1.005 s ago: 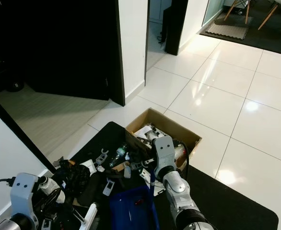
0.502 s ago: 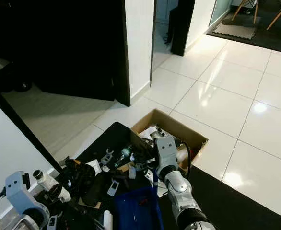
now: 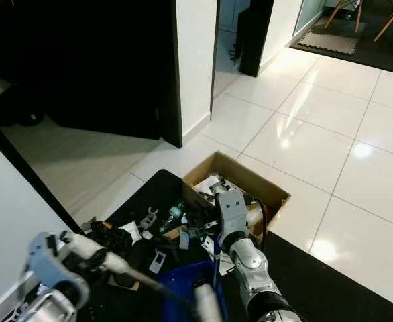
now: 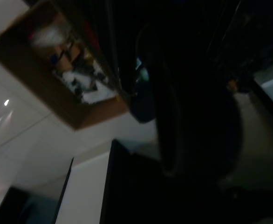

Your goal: Sweep floor

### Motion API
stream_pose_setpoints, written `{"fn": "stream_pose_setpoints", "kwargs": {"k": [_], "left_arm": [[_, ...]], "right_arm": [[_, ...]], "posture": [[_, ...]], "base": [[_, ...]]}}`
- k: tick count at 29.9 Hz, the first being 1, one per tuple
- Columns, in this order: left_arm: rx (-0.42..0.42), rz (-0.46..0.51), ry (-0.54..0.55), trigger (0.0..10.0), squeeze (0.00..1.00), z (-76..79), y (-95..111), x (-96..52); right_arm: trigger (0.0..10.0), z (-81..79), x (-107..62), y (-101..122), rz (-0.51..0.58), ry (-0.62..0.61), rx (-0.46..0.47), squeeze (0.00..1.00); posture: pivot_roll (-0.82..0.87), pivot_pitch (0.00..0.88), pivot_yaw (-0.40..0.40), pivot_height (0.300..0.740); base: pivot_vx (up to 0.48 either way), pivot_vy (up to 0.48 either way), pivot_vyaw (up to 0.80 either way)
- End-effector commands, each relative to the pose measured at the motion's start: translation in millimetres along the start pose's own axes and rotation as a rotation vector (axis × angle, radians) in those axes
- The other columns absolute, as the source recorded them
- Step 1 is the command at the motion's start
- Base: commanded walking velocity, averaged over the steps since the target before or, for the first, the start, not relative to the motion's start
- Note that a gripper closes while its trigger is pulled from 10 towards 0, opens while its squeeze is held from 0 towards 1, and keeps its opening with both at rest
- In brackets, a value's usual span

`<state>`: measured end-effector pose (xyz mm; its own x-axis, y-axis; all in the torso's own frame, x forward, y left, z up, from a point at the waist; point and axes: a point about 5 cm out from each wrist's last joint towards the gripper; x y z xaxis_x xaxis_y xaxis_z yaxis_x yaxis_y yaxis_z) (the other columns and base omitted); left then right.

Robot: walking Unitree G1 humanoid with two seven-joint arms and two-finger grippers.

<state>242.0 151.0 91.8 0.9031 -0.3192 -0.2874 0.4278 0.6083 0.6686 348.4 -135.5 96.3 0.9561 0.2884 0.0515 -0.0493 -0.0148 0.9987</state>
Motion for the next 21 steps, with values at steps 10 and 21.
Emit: {"fn": "stream_pose_setpoints", "kwargs": {"k": [10,21], "left_arm": [[0.547,0.098,-0.033,10.0,0.0,4.8,75.0,-20.9],[0.832,0.092,0.165,10.0,0.0,-20.0,104.3,-49.7]], "right_arm": [[10.0,1.9,-1.8,-2.7,-0.004,-0.023,0.065,0.0],[10.0,0.3,1.0,7.7,0.05,0.0,0.082,0.0]], "posture": [[0.14,0.23,0.042,0.74],[0.16,0.232,0.046,0.74]], "base": [[0.0,0.0,0.0],[0.0,0.0,0.0]]}}
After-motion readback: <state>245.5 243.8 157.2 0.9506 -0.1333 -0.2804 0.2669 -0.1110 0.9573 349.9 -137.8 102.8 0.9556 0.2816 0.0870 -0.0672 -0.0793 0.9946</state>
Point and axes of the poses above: a point about 5 cm out from each wrist's last joint towards the gripper, its own x axis pointing out of the wrist towards the gripper, its own y axis along the axis of the wrist's last joint, z = x × y, and after that the axes turned 7 degrees about x, right-handed
